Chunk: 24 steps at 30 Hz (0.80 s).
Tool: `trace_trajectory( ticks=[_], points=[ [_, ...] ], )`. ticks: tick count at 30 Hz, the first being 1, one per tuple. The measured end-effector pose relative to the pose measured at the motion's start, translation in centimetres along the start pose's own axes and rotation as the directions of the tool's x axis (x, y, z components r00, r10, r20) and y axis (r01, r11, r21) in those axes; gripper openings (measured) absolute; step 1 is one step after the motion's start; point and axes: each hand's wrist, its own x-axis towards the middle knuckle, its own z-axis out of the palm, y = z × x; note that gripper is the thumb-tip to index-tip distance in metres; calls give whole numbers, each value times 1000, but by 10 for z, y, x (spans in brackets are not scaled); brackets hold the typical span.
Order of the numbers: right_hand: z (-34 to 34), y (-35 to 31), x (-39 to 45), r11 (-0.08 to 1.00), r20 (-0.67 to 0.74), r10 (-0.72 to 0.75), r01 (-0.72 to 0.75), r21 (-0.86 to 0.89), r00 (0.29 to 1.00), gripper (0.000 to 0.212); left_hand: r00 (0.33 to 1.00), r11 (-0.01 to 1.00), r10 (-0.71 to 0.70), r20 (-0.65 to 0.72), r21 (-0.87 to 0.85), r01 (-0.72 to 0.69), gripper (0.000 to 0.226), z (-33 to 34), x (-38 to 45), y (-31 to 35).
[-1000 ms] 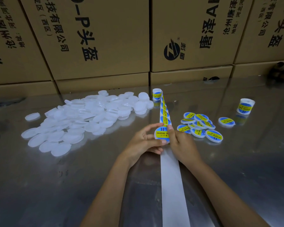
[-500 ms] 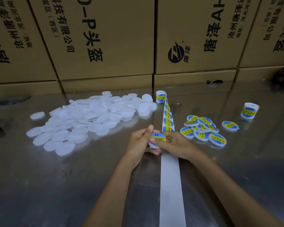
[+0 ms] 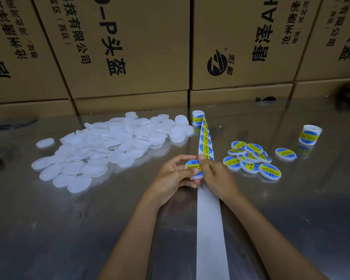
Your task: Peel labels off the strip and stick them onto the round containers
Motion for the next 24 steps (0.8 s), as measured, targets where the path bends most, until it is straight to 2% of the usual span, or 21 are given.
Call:
trace_trajectory(
  ticks=[4, 6, 9, 13, 15, 20, 24],
  points=[
    [-5, -4, -5, 967, 18, -14, 9, 254, 1000, 54, 999, 999, 30, -13, 42, -29, 33, 5, -5, 1],
    [-8, -7, -7, 976, 61, -32, 18, 219, 998, 58, 998, 999, 41, -40, 29, -40, 28, 6, -6, 2],
    [-10, -9, -10, 988, 54, -61, 52, 148, 997, 70, 995, 998, 54, -85, -4, -55, 25, 6, -8, 5],
    [-13, -7, -11, 981, 58, -113, 102, 163, 992, 67, 992, 999, 37, -121, 14, -35, 11, 9, -10, 9],
    [-14, -7, -10, 977, 58, -131, 119, 176, 990, 66, 991, 999, 18, -135, 42, -13, 17, 11, -10, 9],
    [-16, -3, -10, 982, 66, -174, 169, 84, 982, 53, 995, 997, -48, -86, 49, 52, 40, 13, -10, 13],
    [-15, -1, -9, 988, 18, -155, 155, 10, 988, 51, 999, 997, -39, 37, 61, 37, 24, 10, -12, 17]
  ],
)
